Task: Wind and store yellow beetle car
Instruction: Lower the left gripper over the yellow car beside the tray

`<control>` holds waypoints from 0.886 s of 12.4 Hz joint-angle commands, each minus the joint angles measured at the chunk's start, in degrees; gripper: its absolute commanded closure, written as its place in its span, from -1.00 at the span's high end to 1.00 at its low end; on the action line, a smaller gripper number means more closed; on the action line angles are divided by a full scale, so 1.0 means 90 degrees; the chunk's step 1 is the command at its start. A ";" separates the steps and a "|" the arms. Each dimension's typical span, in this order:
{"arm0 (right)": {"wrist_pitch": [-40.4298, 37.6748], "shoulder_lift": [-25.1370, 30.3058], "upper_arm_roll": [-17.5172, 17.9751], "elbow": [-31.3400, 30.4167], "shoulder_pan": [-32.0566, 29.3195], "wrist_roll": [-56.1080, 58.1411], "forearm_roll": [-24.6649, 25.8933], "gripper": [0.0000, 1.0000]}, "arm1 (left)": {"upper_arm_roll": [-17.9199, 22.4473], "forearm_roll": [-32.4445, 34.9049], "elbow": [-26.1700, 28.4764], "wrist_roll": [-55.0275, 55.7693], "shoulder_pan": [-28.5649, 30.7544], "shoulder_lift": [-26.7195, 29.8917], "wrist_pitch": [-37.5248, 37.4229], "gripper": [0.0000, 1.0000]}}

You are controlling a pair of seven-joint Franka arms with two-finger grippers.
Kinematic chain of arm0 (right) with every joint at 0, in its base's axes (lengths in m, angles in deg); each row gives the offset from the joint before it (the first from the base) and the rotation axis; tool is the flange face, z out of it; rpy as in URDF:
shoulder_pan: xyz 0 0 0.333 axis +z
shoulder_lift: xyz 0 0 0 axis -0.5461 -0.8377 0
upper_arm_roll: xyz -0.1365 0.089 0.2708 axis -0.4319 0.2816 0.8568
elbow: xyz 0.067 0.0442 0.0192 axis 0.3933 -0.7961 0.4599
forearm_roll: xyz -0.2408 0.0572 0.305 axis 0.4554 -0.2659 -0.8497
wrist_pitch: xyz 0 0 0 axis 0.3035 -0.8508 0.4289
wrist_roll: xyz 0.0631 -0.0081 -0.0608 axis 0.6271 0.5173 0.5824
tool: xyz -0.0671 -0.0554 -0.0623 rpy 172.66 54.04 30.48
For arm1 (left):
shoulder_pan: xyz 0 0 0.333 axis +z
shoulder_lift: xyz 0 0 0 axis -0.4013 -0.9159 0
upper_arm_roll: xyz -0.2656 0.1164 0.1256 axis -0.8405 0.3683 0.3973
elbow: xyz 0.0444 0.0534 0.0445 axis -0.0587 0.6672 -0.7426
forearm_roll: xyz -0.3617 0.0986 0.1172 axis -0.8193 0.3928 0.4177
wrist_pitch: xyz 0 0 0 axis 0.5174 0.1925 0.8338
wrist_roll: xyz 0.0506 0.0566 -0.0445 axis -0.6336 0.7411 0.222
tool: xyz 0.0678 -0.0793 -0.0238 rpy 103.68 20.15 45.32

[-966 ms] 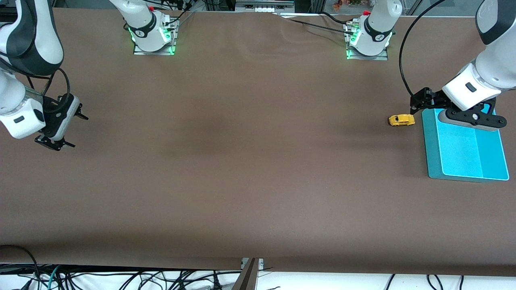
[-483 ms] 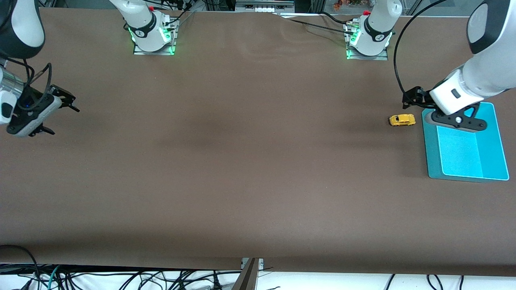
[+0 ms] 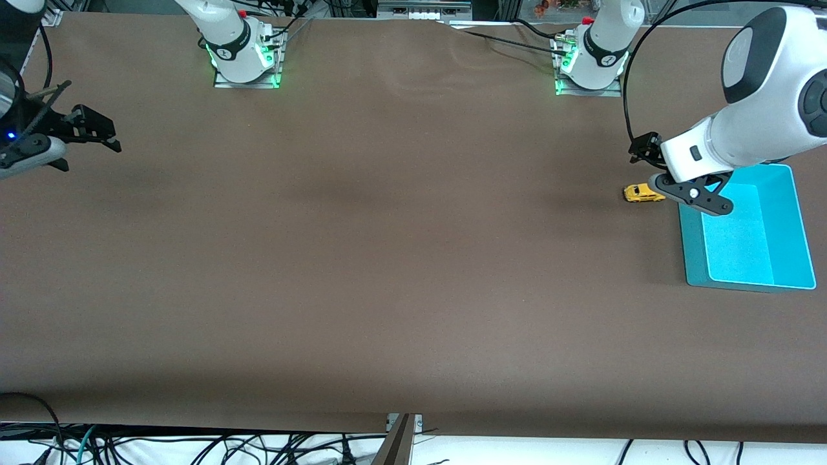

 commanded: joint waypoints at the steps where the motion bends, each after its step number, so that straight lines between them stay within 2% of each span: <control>1: -0.0394 -0.0048 -0.0104 0.0381 0.0187 -0.0731 0.0034 0.99 | -0.0026 0.0483 0.0983 -0.1176 0.0138 0.0459 0.0469 1.00; 3: -0.0813 -0.0057 -0.0094 0.0673 0.0275 -0.1405 0.0053 0.99 | -0.0016 0.0603 0.1969 -0.2192 0.0294 0.0811 0.1463 1.00; 5: -0.1000 -0.0057 -0.0162 0.0763 0.0411 -0.1466 0.0053 0.99 | -0.0016 0.0603 0.2741 -0.3489 0.0811 0.0803 0.2478 1.00; 7: -0.1108 -0.0087 -0.0571 0.0850 0.0850 -0.1476 0.0160 0.99 | -0.0016 0.0603 0.3260 -0.4594 0.1085 0.0754 0.3174 1.00; 9: -0.1108 -0.0087 -0.0592 0.0909 0.0861 -0.1476 0.0171 0.99 | -0.0016 0.0603 0.3758 -0.5008 0.1358 0.0686 0.3945 1.00; 11: -0.1088 -0.0116 -0.0583 0.0919 0.0842 -0.1485 0.0170 0.99 | -0.0016 0.0603 0.3994 -0.5728 0.1496 0.0346 0.4667 1.00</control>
